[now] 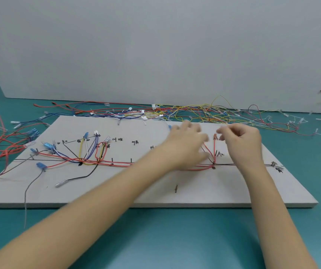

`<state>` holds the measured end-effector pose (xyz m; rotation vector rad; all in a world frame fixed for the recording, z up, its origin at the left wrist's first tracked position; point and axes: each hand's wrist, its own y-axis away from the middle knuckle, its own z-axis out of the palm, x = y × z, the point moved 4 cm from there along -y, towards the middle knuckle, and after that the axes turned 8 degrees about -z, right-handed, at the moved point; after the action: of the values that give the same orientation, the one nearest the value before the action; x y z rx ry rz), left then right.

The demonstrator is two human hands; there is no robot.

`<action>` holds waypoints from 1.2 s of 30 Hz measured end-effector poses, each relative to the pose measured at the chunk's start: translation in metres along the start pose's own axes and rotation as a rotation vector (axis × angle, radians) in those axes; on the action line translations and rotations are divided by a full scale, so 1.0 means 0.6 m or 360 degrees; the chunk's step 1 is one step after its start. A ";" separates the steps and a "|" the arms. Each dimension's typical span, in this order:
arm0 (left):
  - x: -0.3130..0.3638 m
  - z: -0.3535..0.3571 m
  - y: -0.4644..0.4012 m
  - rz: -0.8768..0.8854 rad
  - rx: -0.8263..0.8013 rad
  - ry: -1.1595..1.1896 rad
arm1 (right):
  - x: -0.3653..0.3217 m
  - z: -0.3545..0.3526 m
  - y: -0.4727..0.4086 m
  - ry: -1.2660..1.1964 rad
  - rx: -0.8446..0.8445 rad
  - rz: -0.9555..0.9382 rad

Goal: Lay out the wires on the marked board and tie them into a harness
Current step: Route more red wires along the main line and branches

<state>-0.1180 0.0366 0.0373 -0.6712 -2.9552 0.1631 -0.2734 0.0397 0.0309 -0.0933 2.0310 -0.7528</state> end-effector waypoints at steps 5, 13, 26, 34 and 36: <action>-0.178 -0.018 0.032 -0.0504 -0.0268 0.0223 | -0.007 0.087 0.043 0.0385 -0.0680 -0.0016; -0.376 -0.013 0.135 -0.0844 -0.0277 0.0542 | -0.044 0.157 0.080 0.0957 -0.0974 -0.0326; -0.369 -0.005 0.172 -0.0820 -0.0281 0.0904 | -0.043 0.156 0.079 0.0902 -0.1001 -0.0302; -0.363 -0.006 0.166 -0.0759 -0.0217 0.0777 | -0.042 0.158 0.084 0.0991 -0.0965 -0.0360; -0.365 -0.007 0.167 -0.0751 -0.0207 0.0775 | -0.041 0.156 0.086 0.1002 -0.0944 -0.0365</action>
<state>0.1216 0.0315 0.0112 0.0019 -2.5646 -0.2048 -0.1734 0.0458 -0.0133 -0.4861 2.8343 -0.2996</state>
